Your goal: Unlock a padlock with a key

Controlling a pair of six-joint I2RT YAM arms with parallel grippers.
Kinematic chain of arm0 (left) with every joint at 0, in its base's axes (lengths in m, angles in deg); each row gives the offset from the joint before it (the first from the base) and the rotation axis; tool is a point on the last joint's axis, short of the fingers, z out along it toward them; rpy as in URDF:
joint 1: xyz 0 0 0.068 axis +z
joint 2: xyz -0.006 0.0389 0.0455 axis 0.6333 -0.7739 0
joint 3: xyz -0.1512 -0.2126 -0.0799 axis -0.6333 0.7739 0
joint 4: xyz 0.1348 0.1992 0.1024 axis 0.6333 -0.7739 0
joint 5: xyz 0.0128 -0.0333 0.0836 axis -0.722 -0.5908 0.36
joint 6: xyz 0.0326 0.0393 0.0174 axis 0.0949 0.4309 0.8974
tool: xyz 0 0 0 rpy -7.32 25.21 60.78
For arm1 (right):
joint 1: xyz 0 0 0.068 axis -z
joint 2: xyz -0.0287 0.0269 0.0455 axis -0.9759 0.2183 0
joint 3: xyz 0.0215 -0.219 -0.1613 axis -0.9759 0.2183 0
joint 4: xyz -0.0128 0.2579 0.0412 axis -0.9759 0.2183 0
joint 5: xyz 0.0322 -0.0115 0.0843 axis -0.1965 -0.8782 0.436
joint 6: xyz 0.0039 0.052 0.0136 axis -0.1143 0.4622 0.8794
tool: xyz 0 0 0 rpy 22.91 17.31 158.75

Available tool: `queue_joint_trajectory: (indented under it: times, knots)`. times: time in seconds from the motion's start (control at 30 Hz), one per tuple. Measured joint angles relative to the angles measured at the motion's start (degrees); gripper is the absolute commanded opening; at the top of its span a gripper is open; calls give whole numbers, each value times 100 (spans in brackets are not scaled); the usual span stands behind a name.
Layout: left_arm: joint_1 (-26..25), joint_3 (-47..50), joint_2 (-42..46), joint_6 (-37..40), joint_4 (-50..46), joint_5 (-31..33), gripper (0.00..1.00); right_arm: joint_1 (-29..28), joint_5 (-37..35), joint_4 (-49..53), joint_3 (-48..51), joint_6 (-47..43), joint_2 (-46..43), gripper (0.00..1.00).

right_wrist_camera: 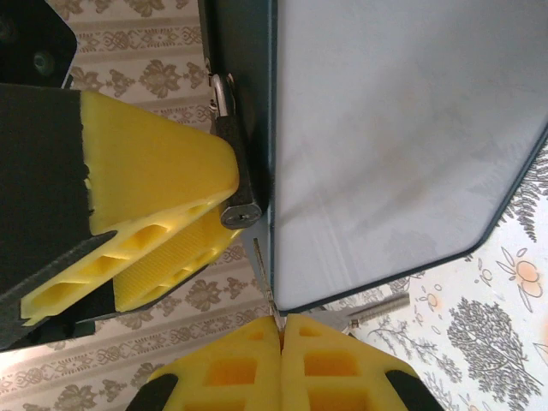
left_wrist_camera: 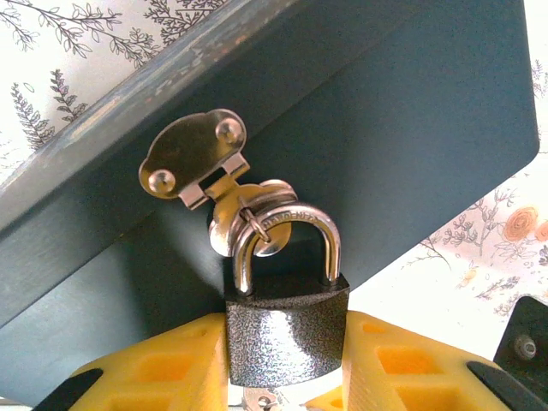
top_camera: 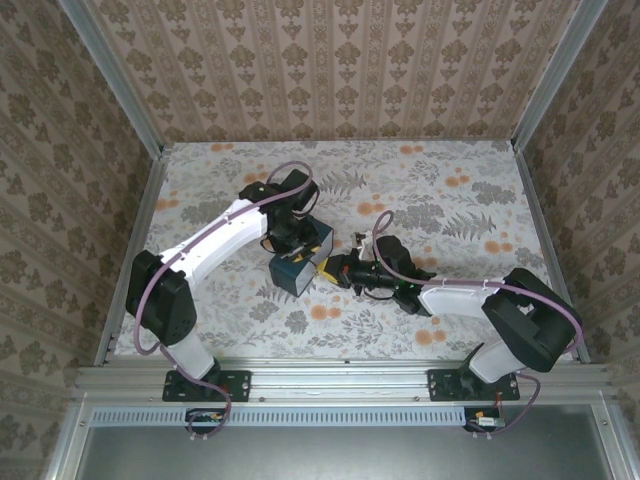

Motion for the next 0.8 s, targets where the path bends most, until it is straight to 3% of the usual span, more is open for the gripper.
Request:
queue_joint_trajectory:
  times: [0.8]
  knots:
    - [35,470,343,-769,498,0,32,-103,-570,-673,334,376,35,0]
